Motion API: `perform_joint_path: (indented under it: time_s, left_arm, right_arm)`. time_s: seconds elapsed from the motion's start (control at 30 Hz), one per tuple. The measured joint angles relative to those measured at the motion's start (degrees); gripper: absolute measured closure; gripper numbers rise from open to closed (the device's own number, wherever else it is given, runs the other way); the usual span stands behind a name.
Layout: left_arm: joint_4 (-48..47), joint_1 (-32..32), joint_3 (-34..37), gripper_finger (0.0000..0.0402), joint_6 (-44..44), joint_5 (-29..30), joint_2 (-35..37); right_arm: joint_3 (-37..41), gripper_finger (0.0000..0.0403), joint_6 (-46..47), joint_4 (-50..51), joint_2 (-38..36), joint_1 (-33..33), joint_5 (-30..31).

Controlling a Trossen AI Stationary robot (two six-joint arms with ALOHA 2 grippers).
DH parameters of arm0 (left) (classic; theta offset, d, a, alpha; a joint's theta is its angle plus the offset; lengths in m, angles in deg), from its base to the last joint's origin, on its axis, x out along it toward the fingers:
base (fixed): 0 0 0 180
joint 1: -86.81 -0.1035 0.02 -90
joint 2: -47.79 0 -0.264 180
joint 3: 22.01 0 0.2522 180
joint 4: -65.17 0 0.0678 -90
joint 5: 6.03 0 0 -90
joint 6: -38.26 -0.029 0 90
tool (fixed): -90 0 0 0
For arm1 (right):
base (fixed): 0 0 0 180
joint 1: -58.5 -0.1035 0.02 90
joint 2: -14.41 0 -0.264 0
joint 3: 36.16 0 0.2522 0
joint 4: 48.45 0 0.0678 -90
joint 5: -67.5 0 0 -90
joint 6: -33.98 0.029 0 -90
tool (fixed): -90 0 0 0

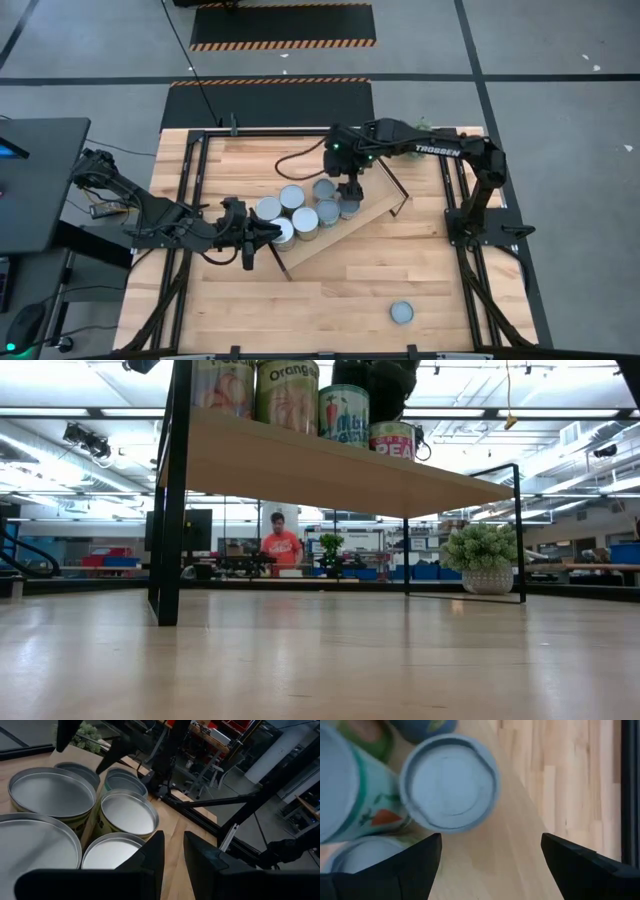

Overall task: Pick and place cans onto a shelf
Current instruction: Put the canned tomatoes on the shelf, then put the blue tuna can on the shelf

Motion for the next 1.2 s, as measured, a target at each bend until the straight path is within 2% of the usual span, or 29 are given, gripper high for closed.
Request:
perform_joint_path:
  time_s: [0.2, 0.37, 0.63, 0.83, 1.0, 1.2]
  left_arm:
    - [0.0, 0.0, 0.0, 0.0324, 0.2, 0.0, 0.0]
    - [0.0, 0.0, 0.0, 0.0324, 0.6, 0.0, 0.0]
    - [0.0, 0.0, 0.0, 0.0324, 0.6, 0.0, 0.0]
    - [0.0, 0.0, 0.0, 0.0324, 0.6, 0.0, 0.0]
    - [0.1, 0.0, 0.0, 0.0324, 0.6, 0.0, 0.0]
    - [0.1, 0.0, 0.0, 0.0324, 0.6, 0.0, 0.0]
  right_arm:
    - [0.0, 0.0054, -2.1, 0.6, 0.0, 0.8, 7.3]
    - [0.0, 0.0054, 1.0, -1.7, 0.0, 2.8, 3.7]
    - [0.0, 0.0054, 1.4, -4.2, 0.0, 0.5, -1.8]
    - [0.0, 0.0054, 1.8, -5.8, 0.0, 0.0, -1.7]
    - [0.0, 0.0054, 1.4, -4.8, -0.5, 0.8, 2.2]
    - [-0.2, 0.0054, 2.5, -3.1, -4.5, 3.0, 2.8]
